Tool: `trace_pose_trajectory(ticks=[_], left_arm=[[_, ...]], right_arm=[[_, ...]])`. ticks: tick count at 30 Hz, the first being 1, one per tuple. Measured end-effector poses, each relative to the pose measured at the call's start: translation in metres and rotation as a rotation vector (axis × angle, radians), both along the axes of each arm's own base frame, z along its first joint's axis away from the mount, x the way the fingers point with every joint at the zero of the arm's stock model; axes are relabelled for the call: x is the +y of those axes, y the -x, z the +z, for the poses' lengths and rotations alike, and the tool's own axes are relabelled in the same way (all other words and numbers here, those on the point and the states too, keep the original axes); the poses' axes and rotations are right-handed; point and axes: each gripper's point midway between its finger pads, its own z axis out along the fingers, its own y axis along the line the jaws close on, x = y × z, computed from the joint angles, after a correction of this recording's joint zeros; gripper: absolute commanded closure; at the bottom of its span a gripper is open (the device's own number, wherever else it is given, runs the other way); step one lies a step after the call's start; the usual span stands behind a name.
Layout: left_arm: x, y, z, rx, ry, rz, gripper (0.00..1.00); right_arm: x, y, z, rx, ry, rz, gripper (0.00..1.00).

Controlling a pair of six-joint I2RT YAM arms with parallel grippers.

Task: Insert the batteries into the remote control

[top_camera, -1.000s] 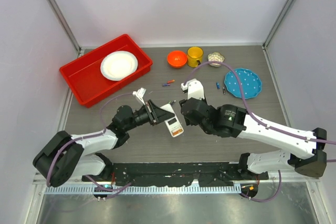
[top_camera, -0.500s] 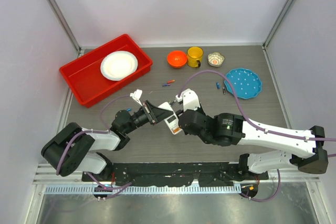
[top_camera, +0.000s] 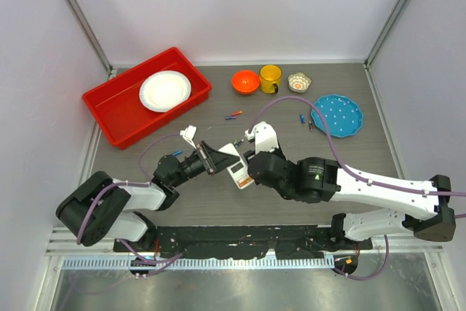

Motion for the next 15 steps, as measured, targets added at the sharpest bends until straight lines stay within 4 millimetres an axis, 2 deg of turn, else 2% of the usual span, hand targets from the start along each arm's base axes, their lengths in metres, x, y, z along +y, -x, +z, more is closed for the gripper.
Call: trace_pose_trajectory(ticks=[4, 9, 15], left_arm=[[0.003, 0.009, 0.001, -0.008, 0.002, -0.025, 1.0], [0.003, 0.025, 0.011, -0.053, 0.014, -0.091, 1.0], [0.005, 0.045, 0.03, -0.148, 0.038, -0.168, 1.0]], right_arm=[[-0.002, -0.001, 0.001, -0.011, -0.04, -0.024, 0.99], [-0.011, -0.005, -0.003, -0.035, -0.092, -0.086, 0.99], [-0.02, -0.006, -0.019, -0.043, -0.105, -0.132, 0.99]])
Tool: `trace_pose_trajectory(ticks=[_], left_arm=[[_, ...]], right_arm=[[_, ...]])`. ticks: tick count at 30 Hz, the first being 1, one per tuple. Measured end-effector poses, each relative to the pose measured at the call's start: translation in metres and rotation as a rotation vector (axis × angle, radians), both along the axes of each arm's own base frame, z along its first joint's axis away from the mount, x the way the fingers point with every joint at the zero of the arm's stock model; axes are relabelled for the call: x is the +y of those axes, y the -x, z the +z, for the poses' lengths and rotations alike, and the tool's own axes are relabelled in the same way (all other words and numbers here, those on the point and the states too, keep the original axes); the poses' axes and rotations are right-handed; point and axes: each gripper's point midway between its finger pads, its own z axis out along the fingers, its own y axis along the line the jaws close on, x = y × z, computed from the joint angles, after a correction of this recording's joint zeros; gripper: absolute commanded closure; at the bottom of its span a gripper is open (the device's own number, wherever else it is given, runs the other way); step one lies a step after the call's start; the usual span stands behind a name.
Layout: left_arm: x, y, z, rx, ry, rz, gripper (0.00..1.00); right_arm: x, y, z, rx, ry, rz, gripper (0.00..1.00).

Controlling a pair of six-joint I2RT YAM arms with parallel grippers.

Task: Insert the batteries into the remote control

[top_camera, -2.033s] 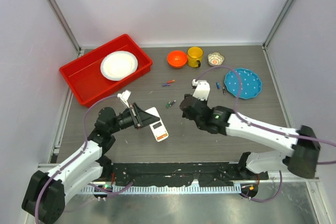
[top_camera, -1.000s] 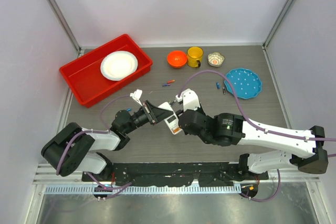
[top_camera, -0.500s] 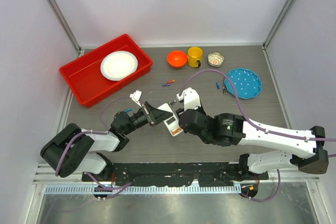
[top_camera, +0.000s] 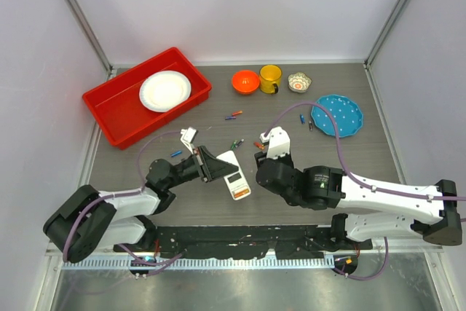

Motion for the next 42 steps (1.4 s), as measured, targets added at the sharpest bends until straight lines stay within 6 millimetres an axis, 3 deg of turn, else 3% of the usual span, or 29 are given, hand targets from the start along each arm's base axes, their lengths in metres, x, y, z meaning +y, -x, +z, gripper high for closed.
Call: trace_pose_trajectory(ticks=[11, 19, 25, 31, 35, 42], left_arm=[[0.006, 0.011, 0.0, -0.037, 0.0, -0.01, 1.0], [0.026, 0.015, 0.023, -0.149, 0.039, 0.101, 1.0], [0.052, 0.01, 0.031, -0.198, -0.005, 0.267, 1.0], [0.076, 0.0, 0.023, -0.185, -0.058, 0.419, 1.0], [0.08, -0.005, 0.004, -0.13, -0.119, 0.452, 1.0], [0.08, -0.007, -0.009, -0.095, -0.161, 0.453, 1.0]], right_arm=[[-0.001, -0.008, -0.004, -0.023, -0.015, -0.045, 0.99], [-0.019, -0.061, -0.058, 0.12, -0.095, -0.344, 0.99], [-0.017, -0.074, -0.087, 0.196, -0.337, -0.552, 0.99], [0.005, -0.085, -0.122, 0.266, -0.492, -0.741, 0.99], [0.019, -0.09, -0.153, 0.319, -0.521, -0.855, 0.99], [0.031, -0.097, -0.175, 0.347, -0.547, -0.951, 0.99]])
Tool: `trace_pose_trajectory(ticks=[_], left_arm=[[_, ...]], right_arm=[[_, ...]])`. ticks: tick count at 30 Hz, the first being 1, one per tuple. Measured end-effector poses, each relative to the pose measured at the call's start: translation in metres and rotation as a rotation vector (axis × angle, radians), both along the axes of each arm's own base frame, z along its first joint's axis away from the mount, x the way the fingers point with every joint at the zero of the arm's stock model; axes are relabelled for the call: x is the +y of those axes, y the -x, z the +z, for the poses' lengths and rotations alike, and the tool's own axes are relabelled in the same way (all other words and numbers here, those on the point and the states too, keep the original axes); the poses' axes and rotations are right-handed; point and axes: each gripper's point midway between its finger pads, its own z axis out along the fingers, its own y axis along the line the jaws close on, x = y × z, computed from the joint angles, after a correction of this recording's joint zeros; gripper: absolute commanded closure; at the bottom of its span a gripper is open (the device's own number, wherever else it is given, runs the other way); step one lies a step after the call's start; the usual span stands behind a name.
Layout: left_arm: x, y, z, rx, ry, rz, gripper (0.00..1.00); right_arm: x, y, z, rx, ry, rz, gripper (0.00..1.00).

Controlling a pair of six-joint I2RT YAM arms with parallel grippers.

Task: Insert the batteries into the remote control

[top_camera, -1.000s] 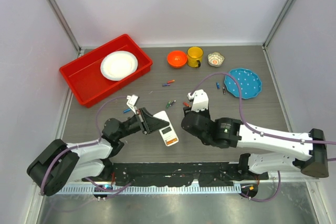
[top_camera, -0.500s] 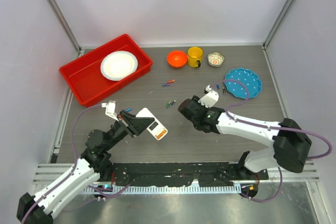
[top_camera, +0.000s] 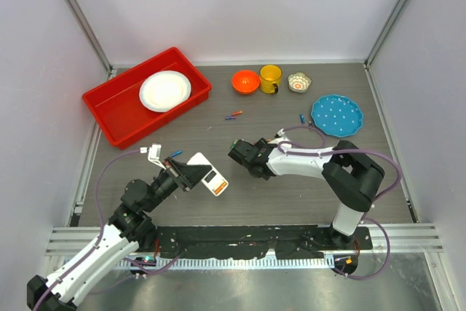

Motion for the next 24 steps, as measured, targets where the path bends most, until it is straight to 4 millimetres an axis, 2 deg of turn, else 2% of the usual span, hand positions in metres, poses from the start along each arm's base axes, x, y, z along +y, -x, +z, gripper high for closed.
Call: trace_pose_trajectory(ticks=[2, 10, 24], left_arm=[[0.0, 0.0, -0.002, 0.007, -0.005, 0.002, 1.0], [0.0, -0.002, -0.007, 0.022, -0.016, 0.008, 1.0], [0.0, -0.003, -0.015, 0.054, -0.034, 0.013, 1.0]], right_arm=[[-0.001, 0.0, -0.003, 0.008, 0.003, -0.015, 0.91], [-0.005, -0.007, -0.008, 0.019, 0.005, -0.044, 0.78], [-0.002, -0.013, -0.008, 0.048, -0.009, -0.025, 0.45]])
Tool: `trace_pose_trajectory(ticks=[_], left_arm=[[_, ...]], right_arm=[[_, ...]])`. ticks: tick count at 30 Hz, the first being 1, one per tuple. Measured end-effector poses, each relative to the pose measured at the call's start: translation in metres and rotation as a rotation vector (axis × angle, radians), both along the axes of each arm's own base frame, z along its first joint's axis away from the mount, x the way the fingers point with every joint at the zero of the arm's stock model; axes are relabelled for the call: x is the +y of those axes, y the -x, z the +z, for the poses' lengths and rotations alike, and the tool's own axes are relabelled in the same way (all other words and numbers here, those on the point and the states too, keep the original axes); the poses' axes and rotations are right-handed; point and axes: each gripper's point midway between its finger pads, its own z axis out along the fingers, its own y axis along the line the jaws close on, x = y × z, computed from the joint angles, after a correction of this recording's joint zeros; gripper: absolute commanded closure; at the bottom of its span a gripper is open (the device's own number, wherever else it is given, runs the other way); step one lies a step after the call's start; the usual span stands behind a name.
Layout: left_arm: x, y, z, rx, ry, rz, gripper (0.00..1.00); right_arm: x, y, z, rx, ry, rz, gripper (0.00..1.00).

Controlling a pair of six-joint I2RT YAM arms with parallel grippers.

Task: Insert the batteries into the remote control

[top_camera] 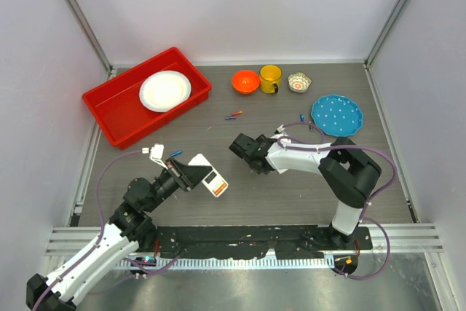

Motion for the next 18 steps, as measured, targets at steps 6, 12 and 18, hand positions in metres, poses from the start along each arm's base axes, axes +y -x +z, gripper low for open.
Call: trace_pose_trajectory(ticks=[6, 12, 18], left_arm=[[0.0, 0.0, -0.004, 0.018, 0.001, 0.0, 1.0], [0.0, 0.0, -0.004, 0.027, 0.006, 0.001, 1.0], [0.0, 0.001, -0.005, 0.028, 0.004, 0.001, 1.0]], right_arm=[[0.007, -0.004, 0.003, -0.004, -0.024, 0.016, 0.32], [0.011, -0.005, 0.006, 0.001, -0.015, 0.058, 0.29], [0.006, -0.003, 0.013, 0.015, 0.105, 0.201, 0.29]])
